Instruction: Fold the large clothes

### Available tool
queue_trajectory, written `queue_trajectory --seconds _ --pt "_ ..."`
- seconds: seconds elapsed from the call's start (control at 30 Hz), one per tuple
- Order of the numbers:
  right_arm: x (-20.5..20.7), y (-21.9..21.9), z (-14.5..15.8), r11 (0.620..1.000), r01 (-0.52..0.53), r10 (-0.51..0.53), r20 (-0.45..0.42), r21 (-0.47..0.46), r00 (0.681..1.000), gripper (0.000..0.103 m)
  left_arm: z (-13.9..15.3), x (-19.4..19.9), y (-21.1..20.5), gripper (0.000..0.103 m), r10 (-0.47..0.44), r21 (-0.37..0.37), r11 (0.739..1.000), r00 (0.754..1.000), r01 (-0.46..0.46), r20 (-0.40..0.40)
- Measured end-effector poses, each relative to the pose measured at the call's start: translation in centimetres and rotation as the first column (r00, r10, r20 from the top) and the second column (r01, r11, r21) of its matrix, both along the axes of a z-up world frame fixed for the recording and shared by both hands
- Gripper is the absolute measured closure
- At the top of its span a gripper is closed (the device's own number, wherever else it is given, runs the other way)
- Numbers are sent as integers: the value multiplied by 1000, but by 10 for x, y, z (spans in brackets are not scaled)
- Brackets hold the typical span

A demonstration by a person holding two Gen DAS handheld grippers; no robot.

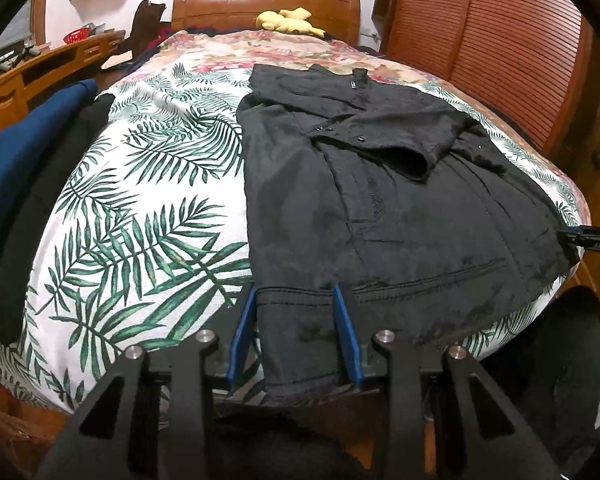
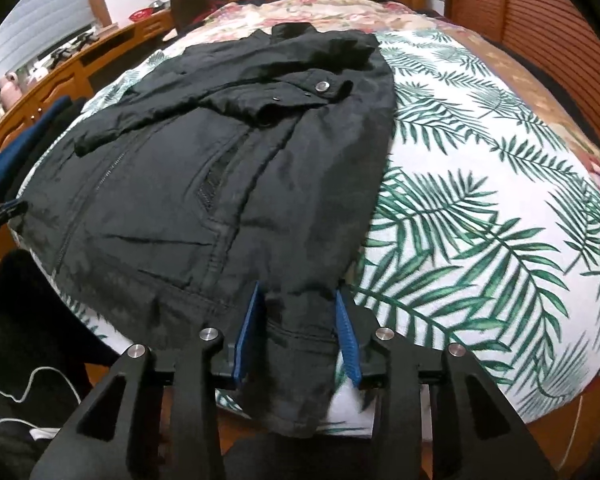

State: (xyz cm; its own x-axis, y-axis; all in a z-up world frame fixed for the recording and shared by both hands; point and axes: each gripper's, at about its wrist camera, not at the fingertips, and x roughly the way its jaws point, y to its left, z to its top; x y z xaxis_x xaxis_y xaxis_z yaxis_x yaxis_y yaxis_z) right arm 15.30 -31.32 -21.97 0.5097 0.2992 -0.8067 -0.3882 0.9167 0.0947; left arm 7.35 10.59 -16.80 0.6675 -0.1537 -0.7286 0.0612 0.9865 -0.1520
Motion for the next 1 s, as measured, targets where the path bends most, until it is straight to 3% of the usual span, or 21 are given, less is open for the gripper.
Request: queue_trajectory --seconds 0.1,0.13,0.27,0.37,0.5,0.67,0.87,1.0 --pt "2 9 4 999 -21 21 7 28 1000 77 0 0 -1 76 -4 -7 1000 1000 4 7" --pt "1 13 4 999 -28 28 16 17 999 85 2 0 -3 89 -12 -11 1000 1000 13 10" --pt "-1 23 14 998 -53 52 63 18 997 91 21 -1 -11 99 -40 -8 999 998 40 40" --pt "1 28 39 994 -74 64 110 86 992 93 46 0 -11 100 -41 -34 998 995 44 91" --pt "6 38 97 981 -99 57 241 166 969 93 84 2 -15 100 -33 -26 999 984 38 173" --pt "12 56 149 975 -138 72 342 174 937 94 139 9 -22 100 -22 8 1000 961 20 274" --pt "12 57 206 978 -138 58 440 154 896 95 200 14 -15 101 -10 -40 999 921 27 389" --pt "0 48 242 977 -143 47 497 156 867 95 235 9 -21 101 -24 13 1000 897 20 441"
